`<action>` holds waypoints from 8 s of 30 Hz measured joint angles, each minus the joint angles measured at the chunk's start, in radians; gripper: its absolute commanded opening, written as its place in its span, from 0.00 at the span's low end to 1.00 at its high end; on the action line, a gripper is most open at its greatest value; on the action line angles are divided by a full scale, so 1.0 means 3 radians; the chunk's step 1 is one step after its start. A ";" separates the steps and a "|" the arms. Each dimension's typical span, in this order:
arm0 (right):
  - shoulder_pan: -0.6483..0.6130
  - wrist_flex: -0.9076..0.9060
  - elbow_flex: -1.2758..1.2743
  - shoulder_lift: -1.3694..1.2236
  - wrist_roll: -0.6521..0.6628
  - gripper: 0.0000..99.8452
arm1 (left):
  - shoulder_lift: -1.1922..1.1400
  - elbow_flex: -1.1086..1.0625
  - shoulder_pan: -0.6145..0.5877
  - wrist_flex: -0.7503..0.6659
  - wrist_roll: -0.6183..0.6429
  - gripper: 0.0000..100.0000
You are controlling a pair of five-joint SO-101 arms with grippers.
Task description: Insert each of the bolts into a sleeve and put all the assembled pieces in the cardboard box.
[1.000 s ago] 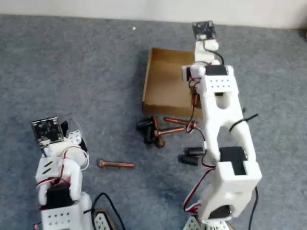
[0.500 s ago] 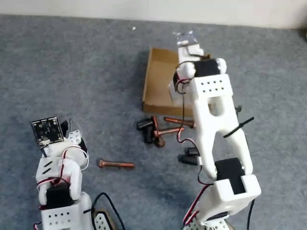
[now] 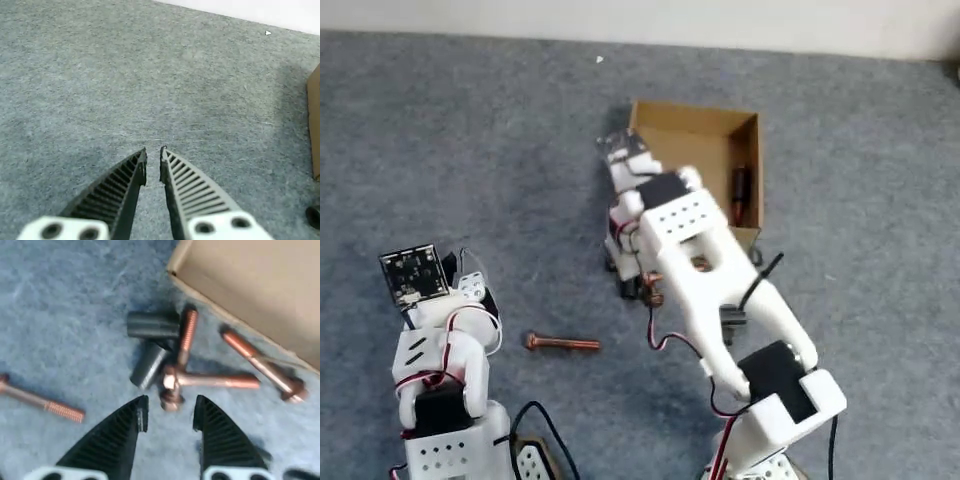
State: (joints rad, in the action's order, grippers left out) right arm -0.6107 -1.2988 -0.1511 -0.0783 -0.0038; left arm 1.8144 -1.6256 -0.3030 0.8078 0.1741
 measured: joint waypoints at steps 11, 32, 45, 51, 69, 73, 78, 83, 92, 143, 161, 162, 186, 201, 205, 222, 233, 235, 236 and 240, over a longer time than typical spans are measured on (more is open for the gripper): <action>-0.0261 0.0823 -0.0573 0.0000 -0.0153 0.08 | 0.0000 0.0000 0.0000 0.0000 0.0000 0.07; -0.0107 0.0465 -0.0031 -0.0767 -0.0343 0.13 | 0.0000 0.0000 0.0000 0.0000 0.0000 0.07; -0.0082 0.0353 0.0210 -0.1023 -0.0240 0.00 | 0.0000 0.0000 0.0000 0.0000 0.0000 0.07; -0.0113 0.0276 -0.0072 -0.0194 -0.0113 0.00 | 0.0000 0.0000 0.0000 0.0000 -0.0072 0.07; 0.0747 0.0230 -0.1831 0.2685 -0.0005 0.00 | -0.0092 0.1095 0.0230 0.1202 -0.1304 0.13; 0.0869 0.0230 -0.1892 0.2808 -0.0005 0.00 | -0.0624 0.1504 0.0491 0.1606 -0.1555 0.13; 0.1069 0.0230 -0.1995 0.2823 -0.0005 0.00 | -0.1688 0.1974 0.0793 0.2071 -0.1729 0.13; 0.1146 0.0358 -0.2148 0.2833 -0.0005 0.00 | -0.2562 0.2133 0.1033 0.2179 -0.1739 0.13; 0.1181 0.0486 -0.2235 0.2833 -0.0005 0.00 | -0.3657 0.2102 0.1371 0.2020 -0.1739 0.13; 0.1202 0.0486 -0.2235 0.2833 -0.0005 0.00 | -0.3186 0.1811 0.1514 0.1043 0.1268 0.18; 0.1202 0.0486 -0.2327 0.2833 0.0010 0.00 | -0.4577 0.2250 0.1642 0.0967 0.1765 0.18; 0.1202 0.0486 -0.2327 0.2833 0.0010 0.00 | -0.4705 0.2307 0.1642 0.0931 0.1811 0.18; 0.1202 0.0486 -0.2327 0.2833 0.0010 0.00 | -0.5749 0.2675 0.1401 0.0332 0.2399 0.08; 0.1202 0.0486 -0.2327 0.2833 0.0010 0.00 | -0.5703 0.2690 0.1207 0.0082 0.2296 0.00; 0.1202 0.0486 -0.2327 0.2833 0.0010 0.00 | -0.5268 0.2680 0.1181 0.0113 0.2092 0.00; 0.1202 0.1059 -0.3278 0.4388 0.0010 0.00 | -0.2680 0.2225 0.1539 0.0143 0.1100 0.00; 0.0875 0.1473 -0.3805 0.5176 0.0010 0.00 | -0.1596 0.1698 0.2102 -0.0332 0.1079 0.00; 0.0783 0.1570 -0.3948 0.5401 0.0010 0.00 | -0.1432 0.1565 0.2163 -0.0511 0.0992 0.00; 0.0742 0.1621 -0.4035 0.5519 0.0010 0.00 | -0.1360 0.1499 0.2194 -0.0598 0.0926 0.00; 0.0593 0.1872 -0.4388 0.6004 0.0010 0.00 | -0.1130 0.1263 0.2256 -0.0880 0.0788 0.00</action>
State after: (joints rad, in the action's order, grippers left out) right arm -0.4327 -0.7373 -1.4676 1.7231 -0.0008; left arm 1.4753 -1.2467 0.3736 0.5439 0.4104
